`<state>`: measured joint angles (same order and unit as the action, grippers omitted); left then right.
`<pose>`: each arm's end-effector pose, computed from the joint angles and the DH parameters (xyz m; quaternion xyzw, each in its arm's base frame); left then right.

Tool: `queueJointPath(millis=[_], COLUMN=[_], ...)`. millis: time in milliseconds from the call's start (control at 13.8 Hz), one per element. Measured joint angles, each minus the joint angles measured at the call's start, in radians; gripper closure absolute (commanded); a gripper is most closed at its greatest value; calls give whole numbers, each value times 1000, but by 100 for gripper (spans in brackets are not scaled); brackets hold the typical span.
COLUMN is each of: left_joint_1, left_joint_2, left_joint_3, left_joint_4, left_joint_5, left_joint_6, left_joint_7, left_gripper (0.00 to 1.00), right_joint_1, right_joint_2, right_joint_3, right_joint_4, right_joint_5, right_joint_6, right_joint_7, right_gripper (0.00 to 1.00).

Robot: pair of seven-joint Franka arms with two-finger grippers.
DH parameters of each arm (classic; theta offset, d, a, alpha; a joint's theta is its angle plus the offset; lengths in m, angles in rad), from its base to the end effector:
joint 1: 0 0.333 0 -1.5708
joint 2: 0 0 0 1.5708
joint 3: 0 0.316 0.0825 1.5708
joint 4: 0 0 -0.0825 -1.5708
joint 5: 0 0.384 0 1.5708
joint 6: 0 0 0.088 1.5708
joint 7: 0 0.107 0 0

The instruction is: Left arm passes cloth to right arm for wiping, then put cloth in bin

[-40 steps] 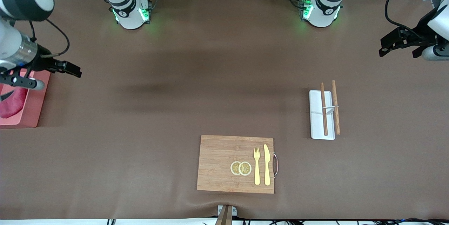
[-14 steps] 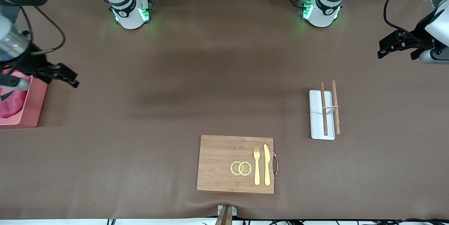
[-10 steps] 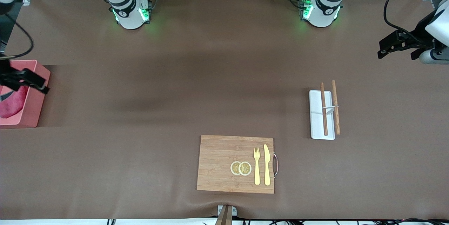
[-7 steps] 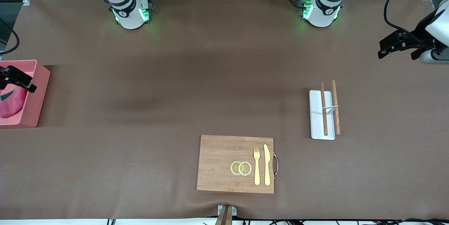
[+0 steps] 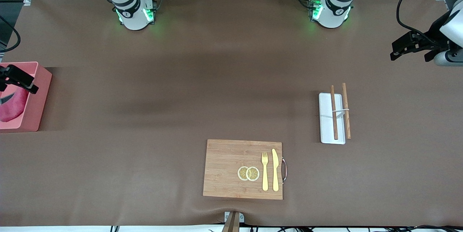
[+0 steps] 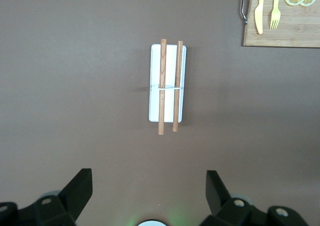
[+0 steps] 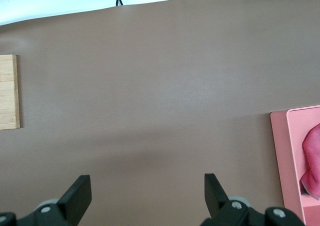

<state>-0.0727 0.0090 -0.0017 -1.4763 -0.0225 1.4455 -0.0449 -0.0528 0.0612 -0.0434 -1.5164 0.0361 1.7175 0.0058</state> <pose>0.5429 -0.0431 0.6528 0.9996 -0.0159 -0.0205 0.0100 0.5860 -0.0523 0.6296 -0.9961 0.0521 -0.0706 0.0135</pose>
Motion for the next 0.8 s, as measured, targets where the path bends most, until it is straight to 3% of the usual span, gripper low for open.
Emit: queueJointPath(millis=[363,799], left_joint_1=[0,0], left_joint_2=[0,0], left_joint_3=[0,0], left_joint_4=[-1,-2], left_joint_5=[0,0], left_joint_6=[-1,-1], left_joint_7=[0,0], left_gripper=[0,0], right_joint_1=[1,2], right_joint_2=[0,0], right_joint_3=[76,86], right_joint_4=[8,15], right_joint_5=[0,-4], right_joint_6=[-5,-15], right_joint_7=[81,84], right_gripper=[0,0])
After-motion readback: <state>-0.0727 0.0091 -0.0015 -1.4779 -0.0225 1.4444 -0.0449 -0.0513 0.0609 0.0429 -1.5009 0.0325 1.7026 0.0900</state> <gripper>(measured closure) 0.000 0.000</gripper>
